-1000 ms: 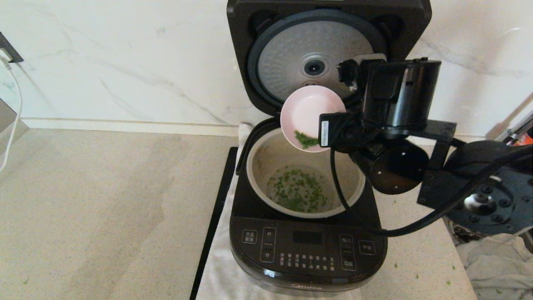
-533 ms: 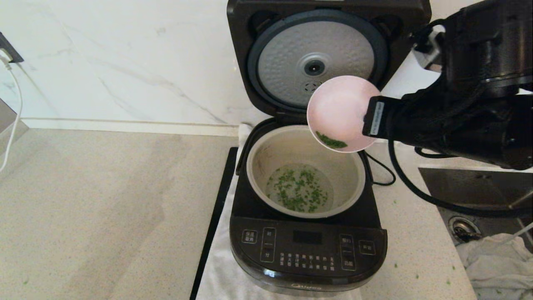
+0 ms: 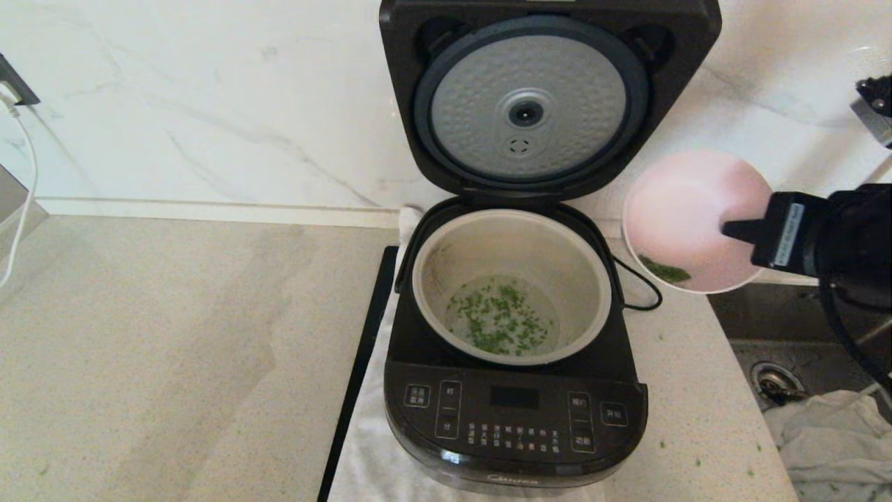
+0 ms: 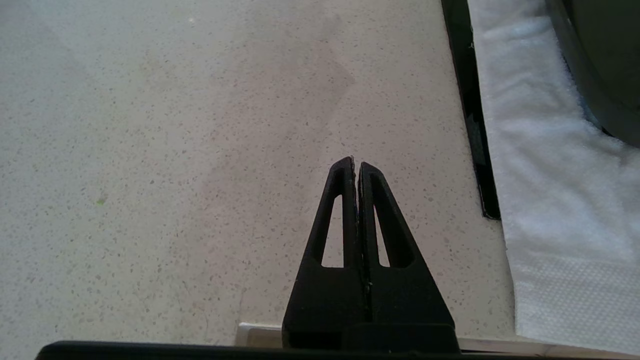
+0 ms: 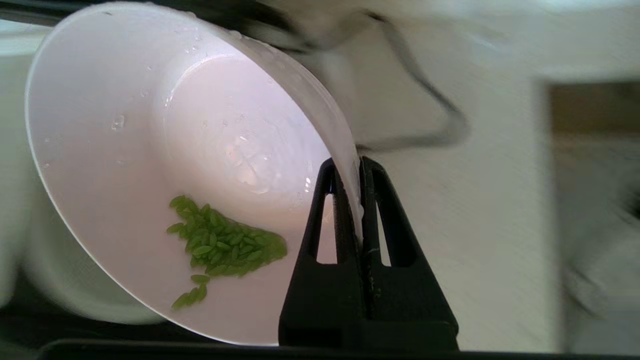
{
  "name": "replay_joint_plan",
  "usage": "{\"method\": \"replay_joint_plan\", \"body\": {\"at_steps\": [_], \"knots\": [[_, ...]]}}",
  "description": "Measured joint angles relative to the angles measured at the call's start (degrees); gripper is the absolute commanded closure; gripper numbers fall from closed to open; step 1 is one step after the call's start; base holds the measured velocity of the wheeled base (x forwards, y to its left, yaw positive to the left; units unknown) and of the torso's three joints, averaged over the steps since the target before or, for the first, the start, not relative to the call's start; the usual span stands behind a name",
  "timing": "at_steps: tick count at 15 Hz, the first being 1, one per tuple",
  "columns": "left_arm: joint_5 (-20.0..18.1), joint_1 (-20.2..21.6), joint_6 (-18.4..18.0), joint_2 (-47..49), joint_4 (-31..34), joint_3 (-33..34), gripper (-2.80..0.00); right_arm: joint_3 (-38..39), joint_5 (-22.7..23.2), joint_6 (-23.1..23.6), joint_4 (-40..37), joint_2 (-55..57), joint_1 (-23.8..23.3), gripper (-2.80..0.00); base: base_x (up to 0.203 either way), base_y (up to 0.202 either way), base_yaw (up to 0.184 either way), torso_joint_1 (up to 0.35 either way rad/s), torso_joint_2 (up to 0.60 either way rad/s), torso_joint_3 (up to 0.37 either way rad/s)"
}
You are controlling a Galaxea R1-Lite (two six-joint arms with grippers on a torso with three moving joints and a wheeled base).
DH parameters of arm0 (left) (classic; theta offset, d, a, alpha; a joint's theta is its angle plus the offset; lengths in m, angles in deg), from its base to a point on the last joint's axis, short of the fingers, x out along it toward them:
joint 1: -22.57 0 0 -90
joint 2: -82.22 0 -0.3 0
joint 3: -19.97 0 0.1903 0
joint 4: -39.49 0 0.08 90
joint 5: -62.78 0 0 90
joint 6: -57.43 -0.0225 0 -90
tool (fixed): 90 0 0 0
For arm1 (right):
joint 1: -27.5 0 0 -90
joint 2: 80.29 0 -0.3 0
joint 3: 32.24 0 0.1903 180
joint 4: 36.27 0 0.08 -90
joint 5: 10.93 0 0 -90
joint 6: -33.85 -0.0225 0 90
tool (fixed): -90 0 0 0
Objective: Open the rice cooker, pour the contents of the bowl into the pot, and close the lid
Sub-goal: Fill a bowl with water from the tap
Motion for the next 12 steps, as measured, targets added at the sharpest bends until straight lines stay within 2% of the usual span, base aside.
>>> {"method": "replay_joint_plan", "body": {"at_steps": [3,8,10,12], "knots": [[0.0,0.0,0.0,0.0,0.0,0.0,0.00,4.4,5.9,0.0,-3.9,-4.5,-10.3,0.00,0.000,0.000,0.000,0.000,0.00,0.000],[0.0,0.0,0.0,0.0,0.0,0.0,0.00,8.4,22.5,0.6,-8.8,-7.5,-33.6,0.00,0.000,0.000,0.000,0.000,0.00,0.000],[0.0,0.0,0.0,0.0,0.0,0.0,0.00,9.5,28.3,1.4,-9.6,-7.3,-40.9,0.00,0.000,0.000,0.000,0.000,0.00,0.000],[0.0,0.0,0.0,0.0,0.0,0.0,0.00,10.4,31.4,1.7,-9.4,-6.1,-46.1,0.00,0.000,0.000,0.000,0.000,0.00,0.000]]}}
